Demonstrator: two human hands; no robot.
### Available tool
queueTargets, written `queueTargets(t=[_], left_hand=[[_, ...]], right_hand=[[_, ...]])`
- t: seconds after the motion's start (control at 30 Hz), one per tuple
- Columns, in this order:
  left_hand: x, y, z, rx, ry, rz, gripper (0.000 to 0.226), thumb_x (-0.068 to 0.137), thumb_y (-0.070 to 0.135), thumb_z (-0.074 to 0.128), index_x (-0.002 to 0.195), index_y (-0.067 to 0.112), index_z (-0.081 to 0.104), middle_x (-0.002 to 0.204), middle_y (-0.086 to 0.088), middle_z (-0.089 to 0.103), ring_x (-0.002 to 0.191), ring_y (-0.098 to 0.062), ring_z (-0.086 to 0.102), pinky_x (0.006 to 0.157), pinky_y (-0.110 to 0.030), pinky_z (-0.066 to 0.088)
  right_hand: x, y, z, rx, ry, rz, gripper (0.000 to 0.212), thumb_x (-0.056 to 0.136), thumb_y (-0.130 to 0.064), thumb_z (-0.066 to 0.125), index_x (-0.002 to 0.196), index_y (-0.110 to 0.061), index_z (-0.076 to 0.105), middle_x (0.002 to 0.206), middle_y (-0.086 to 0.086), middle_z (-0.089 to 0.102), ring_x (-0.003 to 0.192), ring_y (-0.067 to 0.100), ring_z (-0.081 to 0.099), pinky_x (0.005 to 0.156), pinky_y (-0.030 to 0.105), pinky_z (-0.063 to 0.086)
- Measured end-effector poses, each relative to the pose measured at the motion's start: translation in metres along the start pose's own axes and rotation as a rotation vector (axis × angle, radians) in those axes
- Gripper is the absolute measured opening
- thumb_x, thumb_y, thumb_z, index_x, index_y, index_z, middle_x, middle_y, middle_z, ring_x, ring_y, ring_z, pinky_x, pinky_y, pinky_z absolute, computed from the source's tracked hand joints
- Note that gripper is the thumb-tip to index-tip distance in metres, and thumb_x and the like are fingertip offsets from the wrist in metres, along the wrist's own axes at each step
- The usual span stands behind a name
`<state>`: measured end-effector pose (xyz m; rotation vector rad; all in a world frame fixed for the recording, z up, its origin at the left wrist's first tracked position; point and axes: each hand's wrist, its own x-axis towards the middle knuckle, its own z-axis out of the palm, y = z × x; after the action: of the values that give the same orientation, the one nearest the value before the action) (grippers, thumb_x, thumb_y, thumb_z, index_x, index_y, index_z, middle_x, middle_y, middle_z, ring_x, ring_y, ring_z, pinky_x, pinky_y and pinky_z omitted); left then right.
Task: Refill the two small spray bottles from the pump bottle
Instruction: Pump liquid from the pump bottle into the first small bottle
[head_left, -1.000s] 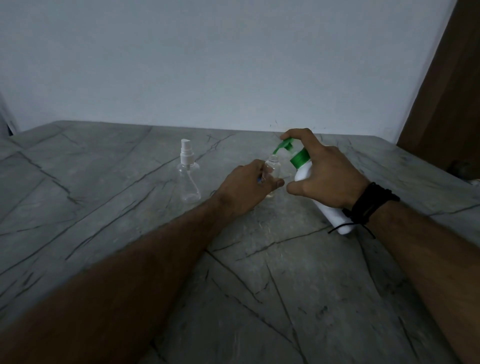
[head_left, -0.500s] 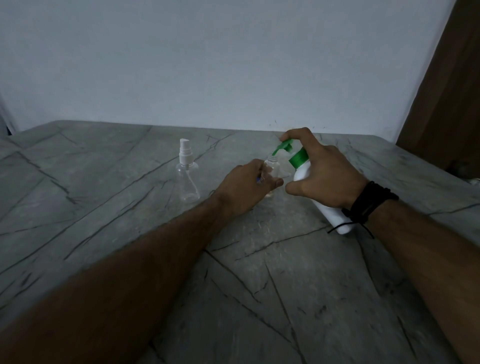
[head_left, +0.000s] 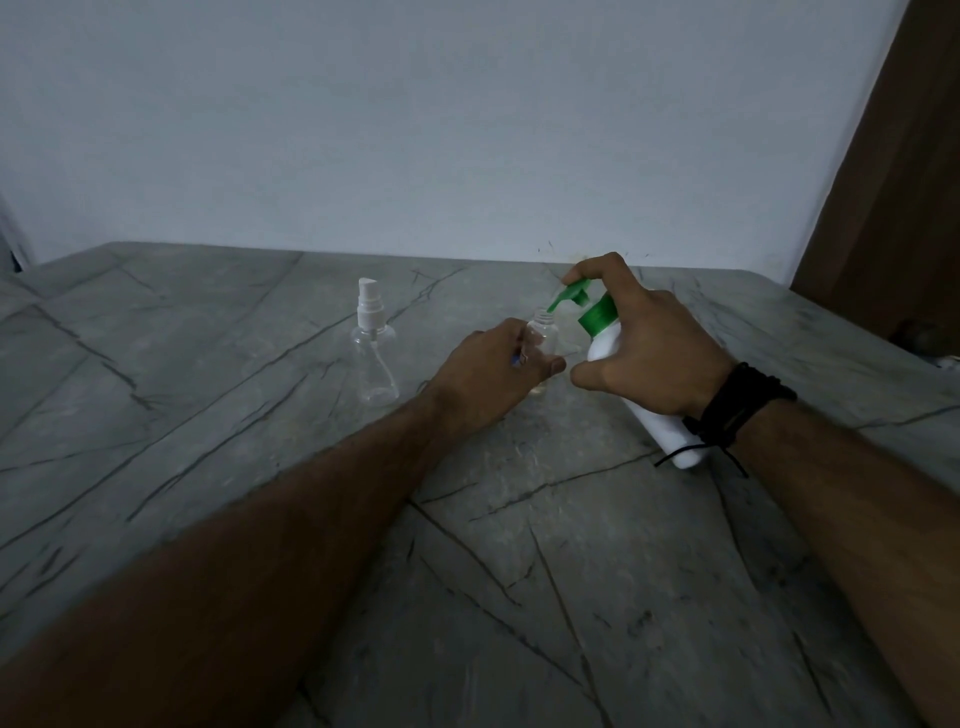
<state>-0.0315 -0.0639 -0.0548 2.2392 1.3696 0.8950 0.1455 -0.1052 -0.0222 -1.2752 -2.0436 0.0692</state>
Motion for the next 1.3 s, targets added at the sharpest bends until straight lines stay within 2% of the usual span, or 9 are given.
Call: queueTargets(t=[0.27, 0.37, 0.5, 0.67, 0.8, 0.87, 1.1, 1.23, 1.3], left_hand=[[0.0001, -0.001, 0.0003, -0.01, 0.002, -0.005, 0.05, 0.089, 0.048, 0.06, 0.128, 0.018, 0.052, 0.122, 0.002, 0.062, 0.101, -0.008, 0.056, 0.081, -0.022, 0.042], [-0.0001, -0.0014, 0.0001, -0.005, 0.005, -0.008, 0.051, 0.088, 0.05, 0.061, 0.127, 0.018, 0.054, 0.121, 0.002, 0.062, 0.103, -0.011, 0.058, 0.084, -0.026, 0.046], [-0.0001, -0.0007, -0.0002, -0.007, -0.001, -0.013, 0.051, 0.089, 0.049, 0.061, 0.128, 0.018, 0.053, 0.123, 0.002, 0.062, 0.104, -0.011, 0.057, 0.082, -0.024, 0.044], [0.0, -0.0011, 0.0001, -0.014, -0.002, -0.01, 0.049, 0.088, 0.048, 0.061, 0.127, 0.018, 0.053, 0.122, 0.002, 0.062, 0.102, -0.009, 0.057, 0.081, -0.023, 0.042], [0.0001, -0.0007, 0.0002, -0.005, -0.004, -0.004, 0.049, 0.089, 0.048, 0.061, 0.127, 0.018, 0.053, 0.123, 0.001, 0.062, 0.101, -0.009, 0.056, 0.081, -0.023, 0.042], [0.0004, -0.0014, 0.0001, -0.002, -0.006, -0.003, 0.05, 0.089, 0.049, 0.06, 0.127, 0.018, 0.053, 0.124, 0.001, 0.061, 0.102, -0.009, 0.056, 0.081, -0.022, 0.041], [0.0014, -0.0019, 0.0005, -0.003, -0.004, -0.003, 0.048, 0.089, 0.048, 0.06, 0.126, 0.018, 0.053, 0.123, 0.001, 0.062, 0.106, -0.012, 0.057, 0.085, -0.025, 0.045], [0.001, -0.0026, 0.0009, -0.015, 0.007, 0.004, 0.049, 0.088, 0.048, 0.061, 0.126, 0.018, 0.053, 0.122, 0.001, 0.063, 0.106, -0.013, 0.058, 0.087, -0.028, 0.048], [0.0009, -0.0032, 0.0006, -0.018, 0.009, 0.009, 0.048, 0.088, 0.048, 0.062, 0.125, 0.018, 0.054, 0.119, 0.002, 0.063, 0.104, -0.012, 0.058, 0.086, -0.027, 0.048]], right_hand=[[-0.0012, -0.0001, -0.0006, 0.015, 0.022, -0.014, 0.078, 0.066, -0.02, 0.079, 0.133, -0.036, 0.042, 0.078, -0.009, 0.063, 0.066, 0.007, 0.059, 0.055, 0.018, 0.045], [-0.0007, -0.0012, -0.0011, 0.004, 0.013, 0.006, 0.074, 0.066, -0.019, 0.079, 0.128, -0.036, 0.043, 0.071, -0.01, 0.06, 0.062, 0.006, 0.058, 0.054, 0.018, 0.043], [-0.0007, -0.0007, -0.0016, 0.002, 0.018, 0.035, 0.071, 0.064, -0.019, 0.079, 0.123, -0.036, 0.043, 0.065, -0.012, 0.054, 0.057, 0.003, 0.055, 0.052, 0.018, 0.039], [-0.0013, -0.0012, -0.0008, 0.006, 0.01, 0.005, 0.079, 0.066, -0.022, 0.079, 0.132, -0.038, 0.04, 0.077, -0.008, 0.063, 0.065, 0.009, 0.061, 0.059, 0.026, 0.049], [-0.0007, -0.0016, -0.0016, 0.001, 0.004, 0.016, 0.075, 0.066, -0.02, 0.08, 0.128, -0.035, 0.042, 0.071, -0.013, 0.058, 0.06, 0.004, 0.058, 0.055, 0.018, 0.042], [-0.0005, -0.0016, -0.0018, -0.004, 0.01, 0.027, 0.072, 0.065, -0.019, 0.08, 0.125, -0.034, 0.043, 0.068, -0.013, 0.055, 0.059, 0.005, 0.056, 0.055, 0.02, 0.039], [0.0004, -0.0016, 0.0019, 0.015, 0.022, -0.014, 0.078, 0.066, -0.02, 0.08, 0.132, -0.035, 0.042, 0.078, -0.011, 0.062, 0.064, 0.006, 0.06, 0.059, 0.023, 0.048], [0.0015, -0.0012, 0.0012, 0.008, 0.024, -0.007, 0.072, 0.065, -0.021, 0.081, 0.126, -0.032, 0.043, 0.07, -0.016, 0.056, 0.061, -0.001, 0.057, 0.053, 0.012, 0.037], [0.0018, -0.0005, 0.0014, 0.009, 0.029, 0.001, 0.071, 0.064, -0.021, 0.08, 0.124, -0.031, 0.043, 0.067, -0.016, 0.053, 0.059, -0.003, 0.055, 0.053, 0.012, 0.036]])
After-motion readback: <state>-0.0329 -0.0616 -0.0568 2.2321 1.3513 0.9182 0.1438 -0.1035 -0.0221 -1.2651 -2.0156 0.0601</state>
